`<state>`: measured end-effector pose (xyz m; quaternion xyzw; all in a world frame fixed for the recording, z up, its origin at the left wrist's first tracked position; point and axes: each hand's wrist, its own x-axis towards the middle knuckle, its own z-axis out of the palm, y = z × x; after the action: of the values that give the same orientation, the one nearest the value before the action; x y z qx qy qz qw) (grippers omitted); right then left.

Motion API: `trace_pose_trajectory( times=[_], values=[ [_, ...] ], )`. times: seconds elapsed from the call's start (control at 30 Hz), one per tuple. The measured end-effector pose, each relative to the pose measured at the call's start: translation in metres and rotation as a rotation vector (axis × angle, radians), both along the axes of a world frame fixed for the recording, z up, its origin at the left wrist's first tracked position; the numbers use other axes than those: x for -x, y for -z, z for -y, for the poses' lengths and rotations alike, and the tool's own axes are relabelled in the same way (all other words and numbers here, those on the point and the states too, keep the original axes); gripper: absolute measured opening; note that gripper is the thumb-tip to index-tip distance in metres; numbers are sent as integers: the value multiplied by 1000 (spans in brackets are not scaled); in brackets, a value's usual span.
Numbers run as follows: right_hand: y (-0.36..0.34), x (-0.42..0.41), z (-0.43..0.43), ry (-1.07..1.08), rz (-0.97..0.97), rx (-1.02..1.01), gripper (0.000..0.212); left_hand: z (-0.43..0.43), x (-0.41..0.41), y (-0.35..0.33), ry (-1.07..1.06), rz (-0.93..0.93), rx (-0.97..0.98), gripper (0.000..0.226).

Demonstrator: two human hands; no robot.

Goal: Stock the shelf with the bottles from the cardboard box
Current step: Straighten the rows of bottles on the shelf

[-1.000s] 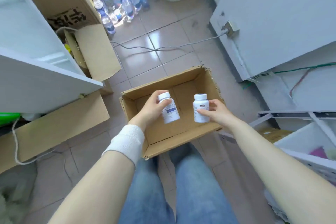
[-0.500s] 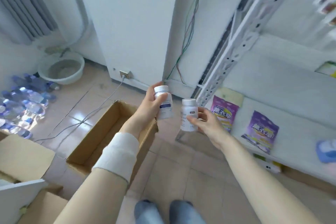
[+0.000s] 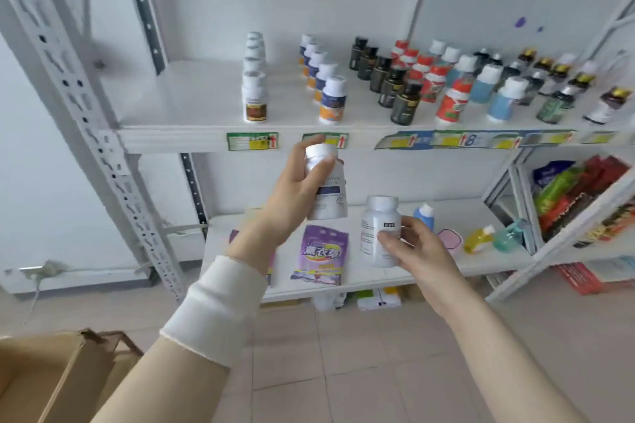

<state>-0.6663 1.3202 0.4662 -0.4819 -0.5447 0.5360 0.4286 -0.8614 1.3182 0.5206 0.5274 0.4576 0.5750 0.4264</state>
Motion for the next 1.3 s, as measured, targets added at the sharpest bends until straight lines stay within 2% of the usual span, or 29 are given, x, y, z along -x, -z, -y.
trace_pose_trajectory(
  times=[0.17, 0.3, 0.47, 0.63, 0.77, 0.97, 1.03, 1.17, 1.3],
  values=[
    [-24, -128, -26, 118, -30, -55, 23, -49, -132, -35, 120, -164, -47, 30],
    [-34, -205, -54, 198, -55, -96, 21, -94, -212, -50, 202, -215, -110, 14],
    [-48, -291, -105, 249, -49, -137, 21, -155, -308, -65, 242, -133, -169, 10],
    [-71, -371, -178, 280, -16, -192, 35, -235, -390, -78, 297, -112, -250, 13],
    [-85, -429, -238, 317, -23, -192, 26, -303, -441, -91, 305, -94, -259, 9],
    [-99, -517, -311, 386, -14, -201, 40, -381, -526, -101, 332, -66, -279, 13],
    [-103, -548, -337, 375, -20, -222, 38, -406, -554, -103, 346, -66, -268, 15],
    [-116, -608, -395, 316, -7, -262, 50, -458, -611, -107, 315, -90, -271, 9],
    [-130, -666, -449, 235, -7, -309, 32, -500, -665, -109, 228, -180, -298, 11]
  ],
)
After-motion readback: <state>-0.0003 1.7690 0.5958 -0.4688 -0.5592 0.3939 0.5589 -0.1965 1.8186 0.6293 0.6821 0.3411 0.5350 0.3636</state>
